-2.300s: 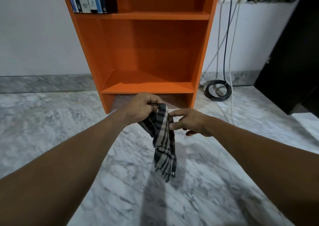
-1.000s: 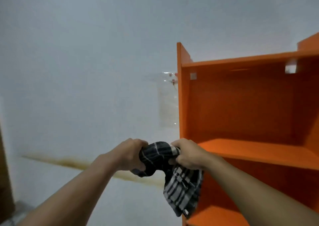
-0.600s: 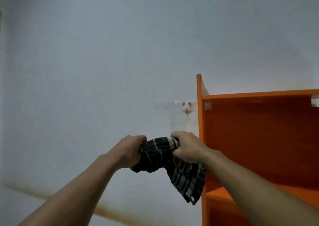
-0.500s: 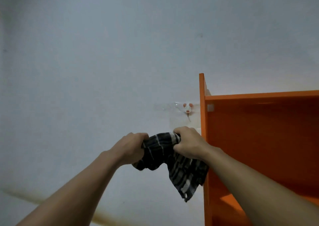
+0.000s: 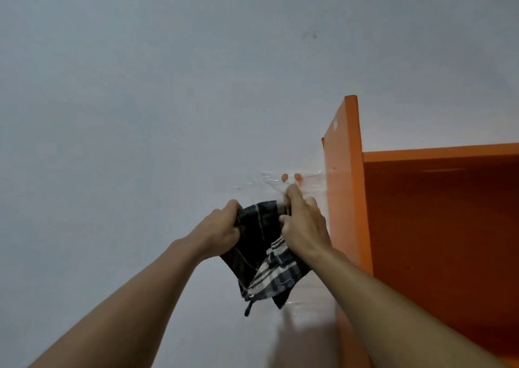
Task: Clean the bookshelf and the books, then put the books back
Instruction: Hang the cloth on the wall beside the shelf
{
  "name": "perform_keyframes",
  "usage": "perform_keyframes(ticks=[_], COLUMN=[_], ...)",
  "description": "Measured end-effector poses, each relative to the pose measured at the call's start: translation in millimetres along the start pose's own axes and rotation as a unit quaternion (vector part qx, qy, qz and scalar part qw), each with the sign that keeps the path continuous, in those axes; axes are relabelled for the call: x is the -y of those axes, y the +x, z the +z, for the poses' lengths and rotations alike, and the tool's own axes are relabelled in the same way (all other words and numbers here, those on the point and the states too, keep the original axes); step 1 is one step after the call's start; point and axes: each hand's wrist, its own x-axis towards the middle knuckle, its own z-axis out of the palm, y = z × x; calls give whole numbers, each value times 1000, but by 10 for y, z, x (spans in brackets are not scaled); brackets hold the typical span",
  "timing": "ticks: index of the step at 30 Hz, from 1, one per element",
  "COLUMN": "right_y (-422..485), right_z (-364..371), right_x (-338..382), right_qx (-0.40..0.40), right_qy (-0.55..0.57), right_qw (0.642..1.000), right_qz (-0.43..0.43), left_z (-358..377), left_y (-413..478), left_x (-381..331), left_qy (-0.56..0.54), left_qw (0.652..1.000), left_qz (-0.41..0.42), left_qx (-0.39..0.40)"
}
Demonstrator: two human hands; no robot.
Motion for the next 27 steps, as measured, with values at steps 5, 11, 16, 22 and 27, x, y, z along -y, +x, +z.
perform_keyframes(ticks=[5, 11, 16, 22, 27], right_y=[320, 712, 825, 848, 762], right_z=[189, 222, 371, 578, 654], right_x=[-302, -347, -470, -566, -701], right_qx=[-50, -132, -139, -160, -174], right_qy=[-110, -247, -313, -329, -350], right_qw=[991, 959, 939, 930, 915], right_qz=[48, 52, 22, -38, -102], left_z=[216, 215, 426, 643, 779], left_y=[625, 1111, 1412, 1530, 1520], left_x=[119, -26, 144, 190, 231], left_qy=[7, 34, 197, 182, 153], left_qw=[997, 922, 873, 864, 866], left_qz=[62, 263, 360, 368, 385], left_qx=[-52, -281, -263, -292, -282])
